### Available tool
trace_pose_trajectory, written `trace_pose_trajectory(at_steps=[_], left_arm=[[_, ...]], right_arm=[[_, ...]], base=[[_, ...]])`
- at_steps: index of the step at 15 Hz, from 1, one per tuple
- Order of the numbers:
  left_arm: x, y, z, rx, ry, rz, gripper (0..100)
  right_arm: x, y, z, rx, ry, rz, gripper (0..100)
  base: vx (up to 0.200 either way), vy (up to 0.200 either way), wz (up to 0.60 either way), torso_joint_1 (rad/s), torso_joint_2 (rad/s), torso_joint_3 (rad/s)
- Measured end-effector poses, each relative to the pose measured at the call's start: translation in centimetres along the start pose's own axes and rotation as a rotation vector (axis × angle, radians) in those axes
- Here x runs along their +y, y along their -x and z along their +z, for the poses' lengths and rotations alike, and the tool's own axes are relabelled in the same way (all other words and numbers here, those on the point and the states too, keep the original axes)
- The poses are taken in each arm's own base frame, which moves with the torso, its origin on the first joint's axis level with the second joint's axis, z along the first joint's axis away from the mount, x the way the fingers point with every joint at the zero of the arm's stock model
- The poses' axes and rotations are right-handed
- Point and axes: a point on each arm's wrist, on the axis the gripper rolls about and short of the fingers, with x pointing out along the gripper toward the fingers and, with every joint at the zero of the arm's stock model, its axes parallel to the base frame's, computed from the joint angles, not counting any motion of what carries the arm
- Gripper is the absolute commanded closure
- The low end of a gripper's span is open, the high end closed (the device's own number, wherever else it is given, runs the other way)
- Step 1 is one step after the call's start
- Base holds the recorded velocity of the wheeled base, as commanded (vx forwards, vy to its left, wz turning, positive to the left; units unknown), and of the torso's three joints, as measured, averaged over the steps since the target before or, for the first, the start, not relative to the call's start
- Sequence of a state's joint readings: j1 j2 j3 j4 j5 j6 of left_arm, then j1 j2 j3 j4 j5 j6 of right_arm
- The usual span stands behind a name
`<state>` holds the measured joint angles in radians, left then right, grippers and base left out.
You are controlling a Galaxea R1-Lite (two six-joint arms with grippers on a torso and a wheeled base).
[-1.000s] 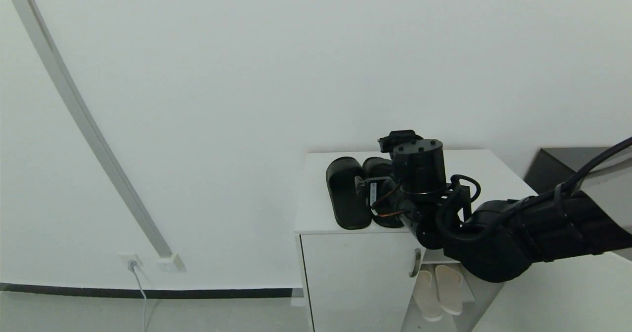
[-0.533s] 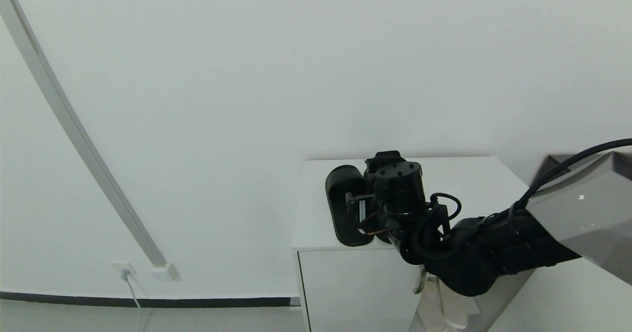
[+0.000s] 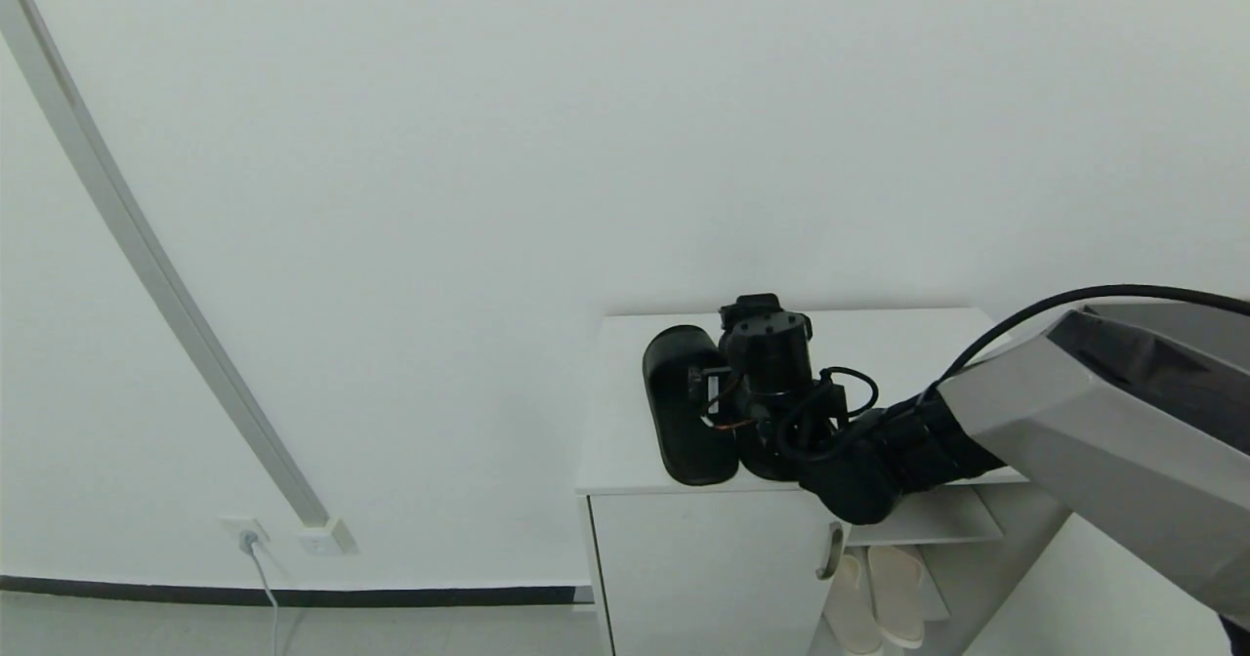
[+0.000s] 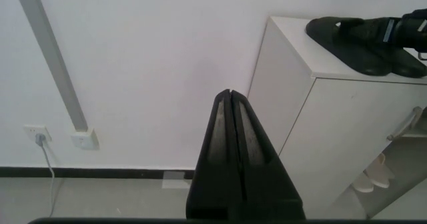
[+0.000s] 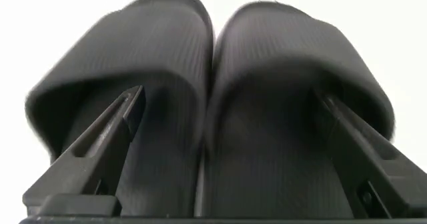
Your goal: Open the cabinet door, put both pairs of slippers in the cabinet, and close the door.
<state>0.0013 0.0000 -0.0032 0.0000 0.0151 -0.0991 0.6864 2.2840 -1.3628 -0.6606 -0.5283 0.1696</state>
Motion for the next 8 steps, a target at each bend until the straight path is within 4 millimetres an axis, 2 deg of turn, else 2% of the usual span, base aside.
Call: trace_pose_trajectory(at_steps=[3,4,8], left_arm=[[0.0,0.0,0.0,0.000,0.000,0.000,100],[0.0,0.0,0.0,0.000,0.000,0.000,100],[0.0,0.0,0.0,0.000,0.001,0.000,100]], right_arm=[[0.0,-2.0,0.1,-0.022,0.001,-0.013,0],[0.0,-2.5,-0.1,-0.018,0.002,-0.019,100],[0.1,-3.2,-0.7,-0.013,0.005,-0.022,100]], base=[[0.000,0.000,0.00,0.000,0.00,0.000],[0.000,0.000,0.00,0.000,0.00,0.000],[0.000,0.000,0.00,0.000,0.00,0.000]])
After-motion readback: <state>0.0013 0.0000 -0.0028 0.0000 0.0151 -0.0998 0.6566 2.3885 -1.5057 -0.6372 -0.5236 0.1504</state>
